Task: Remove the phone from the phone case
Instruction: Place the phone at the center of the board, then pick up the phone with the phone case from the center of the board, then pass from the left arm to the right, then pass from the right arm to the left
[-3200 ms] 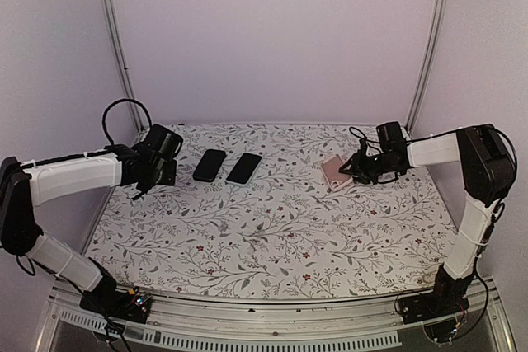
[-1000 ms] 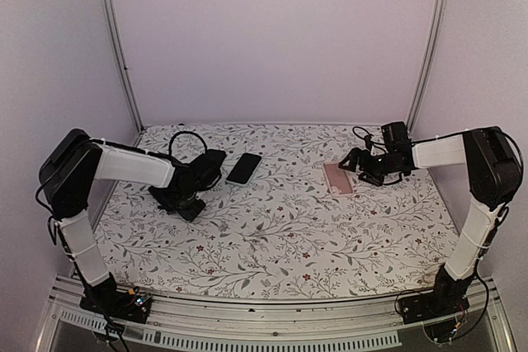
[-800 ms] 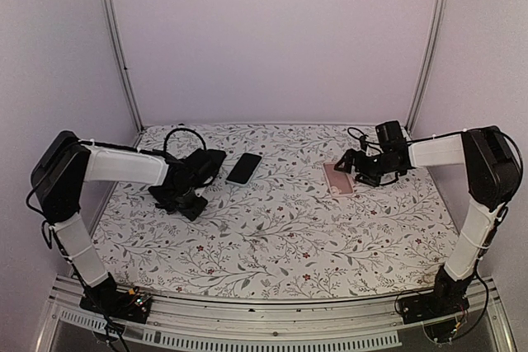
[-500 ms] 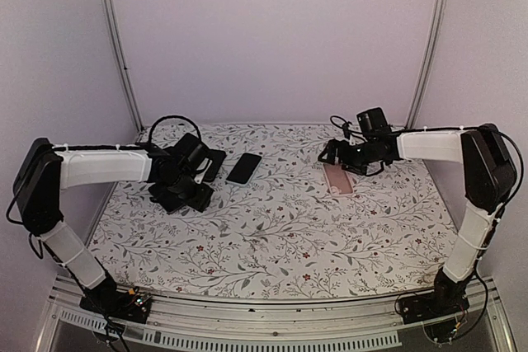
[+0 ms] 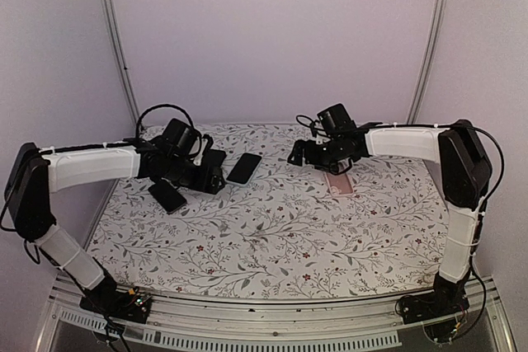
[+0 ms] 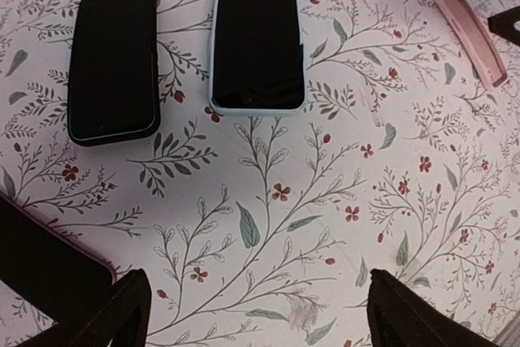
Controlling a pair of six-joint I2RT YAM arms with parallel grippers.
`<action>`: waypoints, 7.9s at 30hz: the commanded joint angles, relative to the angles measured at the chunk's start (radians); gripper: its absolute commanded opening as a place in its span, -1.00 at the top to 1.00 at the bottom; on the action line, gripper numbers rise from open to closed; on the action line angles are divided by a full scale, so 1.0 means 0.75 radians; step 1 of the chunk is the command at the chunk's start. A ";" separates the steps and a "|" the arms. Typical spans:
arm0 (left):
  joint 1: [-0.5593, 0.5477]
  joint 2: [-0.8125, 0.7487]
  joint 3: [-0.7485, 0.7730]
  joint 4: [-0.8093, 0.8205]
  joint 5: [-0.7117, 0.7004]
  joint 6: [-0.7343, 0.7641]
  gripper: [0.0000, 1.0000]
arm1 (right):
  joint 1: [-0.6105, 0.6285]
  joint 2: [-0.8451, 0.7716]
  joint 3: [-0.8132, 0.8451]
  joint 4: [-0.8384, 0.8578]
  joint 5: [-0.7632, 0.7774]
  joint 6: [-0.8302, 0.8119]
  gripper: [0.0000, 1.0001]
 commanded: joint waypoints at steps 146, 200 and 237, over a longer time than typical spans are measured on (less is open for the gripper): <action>0.051 -0.113 -0.332 0.818 0.804 -0.272 -0.93 | 0.140 0.153 0.039 0.777 -0.857 0.425 1.00; 0.146 0.121 -0.471 1.779 1.264 -0.995 1.00 | 0.145 0.092 0.090 0.969 -1.149 0.383 0.64; 0.229 0.070 -0.478 2.184 0.967 -1.401 1.00 | 0.220 -0.152 -0.167 0.856 -0.839 0.271 -0.73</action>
